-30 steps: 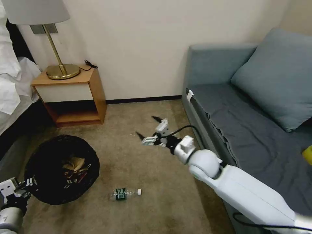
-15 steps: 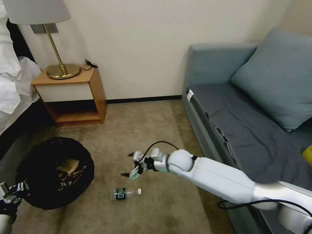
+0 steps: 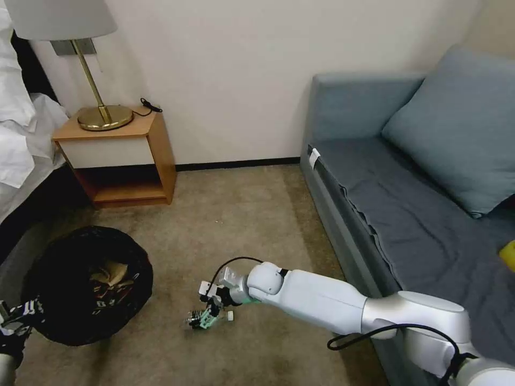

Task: Pick up the trash bin, then pick up the garbage on the floor and place it into the trash bin.

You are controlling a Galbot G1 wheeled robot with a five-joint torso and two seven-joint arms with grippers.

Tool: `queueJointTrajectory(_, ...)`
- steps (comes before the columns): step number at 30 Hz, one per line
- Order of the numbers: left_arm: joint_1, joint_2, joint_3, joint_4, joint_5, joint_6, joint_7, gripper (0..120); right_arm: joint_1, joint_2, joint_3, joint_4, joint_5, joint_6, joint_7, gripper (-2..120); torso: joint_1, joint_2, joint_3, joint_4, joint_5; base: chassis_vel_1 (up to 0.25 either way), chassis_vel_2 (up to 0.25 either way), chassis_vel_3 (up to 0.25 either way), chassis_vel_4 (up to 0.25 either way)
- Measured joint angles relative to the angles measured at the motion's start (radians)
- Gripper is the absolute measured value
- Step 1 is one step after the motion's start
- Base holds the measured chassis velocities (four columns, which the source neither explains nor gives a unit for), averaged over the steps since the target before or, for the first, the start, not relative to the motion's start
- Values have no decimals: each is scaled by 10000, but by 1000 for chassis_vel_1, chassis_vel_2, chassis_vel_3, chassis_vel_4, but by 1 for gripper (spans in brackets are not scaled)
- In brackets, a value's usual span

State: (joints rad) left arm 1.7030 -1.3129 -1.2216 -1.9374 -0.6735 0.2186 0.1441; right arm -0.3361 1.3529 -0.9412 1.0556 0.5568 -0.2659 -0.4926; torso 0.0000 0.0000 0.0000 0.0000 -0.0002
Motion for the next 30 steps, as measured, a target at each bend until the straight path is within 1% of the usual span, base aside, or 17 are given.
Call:
queueJointTrajectory(1,19,75,0,17,-9,-14,26,1,-108,136,35,-385,-152,115,-72,100,0,0,0,0,0,0,0,0,0)
queueJointTrajectory(2,19,75,0,17,-9,-14,26,1,-108,136,35,-385,-152,115,-72,100,0,0,0,0,0,0,0,0,0)
queueJointTrajectory(4,11,190,13,16,-10,-33,64,1,-291,446,192,-1121,-458,343,-159,100,0,0,0,-1,1,0,0,0,0)
queueJointTrajectory(9,-34,269,63,-47,-15,-33,68,1,-546,776,378,-1869,-819,610,-190,100,0,0,-1,0,1,0,0,0,0)
queueJointTrajectory(11,-47,275,70,-48,-16,-33,69,1,-597,825,403,-2006,-902,674,-189,100,0,0,0,0,2,0,0,0,0)
queueJointTrajectory(13,-65,271,103,-35,-15,-33,68,1,-763,970,551,-2445,-1281,894,-171,100,0,0,0,-1,1,0,0,0,0)
queueJointTrajectory(18,-92,196,192,44,72,-32,64,1,-989,1249,843,-3122,-1775,1229,-45,100,0,0,-1,0,1,0,0,0,0)
queueJointTrajectory(24,-127,152,220,48,116,-30,50,1,-1084,1496,1040,-3521,-2077,1362,173,100,0,0,0,0,2,0,0,0,0)
queueJointTrajectory(25,-135,136,220,49,125,-28,40,1,-1107,1573,1121,-3608,-2232,1362,236,98,0,0,0,-1,1,0,0,0,0)
queueJointTrajectory(28,-133,77,219,49,164,-27,36,1,-1132,1658,1214,-3740,-2381,1398,269,84,0,0,0,0,2,0,0,0,0)
queueJointTrajectory(30,-128,65,218,49,170,-27,35,1,-1134,1663,1223,-3762,-2396,1430,267,82,0,0,0,0,2,0,0,0,0)
